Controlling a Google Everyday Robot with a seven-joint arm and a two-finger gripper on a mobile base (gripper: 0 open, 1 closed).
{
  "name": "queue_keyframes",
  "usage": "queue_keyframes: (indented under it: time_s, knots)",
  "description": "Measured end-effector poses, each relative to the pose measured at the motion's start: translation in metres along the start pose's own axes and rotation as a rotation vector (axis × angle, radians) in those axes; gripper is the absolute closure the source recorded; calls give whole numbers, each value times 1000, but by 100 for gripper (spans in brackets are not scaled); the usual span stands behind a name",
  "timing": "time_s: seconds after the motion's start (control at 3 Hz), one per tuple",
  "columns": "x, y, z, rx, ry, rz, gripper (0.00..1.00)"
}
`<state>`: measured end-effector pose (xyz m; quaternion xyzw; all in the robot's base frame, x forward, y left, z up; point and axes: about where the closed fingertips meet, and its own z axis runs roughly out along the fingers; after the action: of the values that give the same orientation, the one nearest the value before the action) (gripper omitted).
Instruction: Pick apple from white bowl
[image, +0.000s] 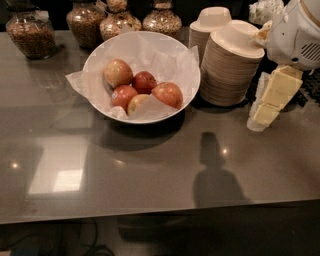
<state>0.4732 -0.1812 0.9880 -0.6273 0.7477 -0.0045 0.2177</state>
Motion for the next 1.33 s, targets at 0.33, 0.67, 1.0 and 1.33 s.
queue_keyframes:
  time_s: [0.33, 0.67, 1.0, 1.33]
  knots:
    - [-60, -23, 12, -18, -126, -86, 0]
    - [-107, -39, 23, -57, -227, -145, 0]
    - [-109, -41, 20, -48, -230, -145, 0]
    - [-110, -43, 23, -32, -252, -125, 0]
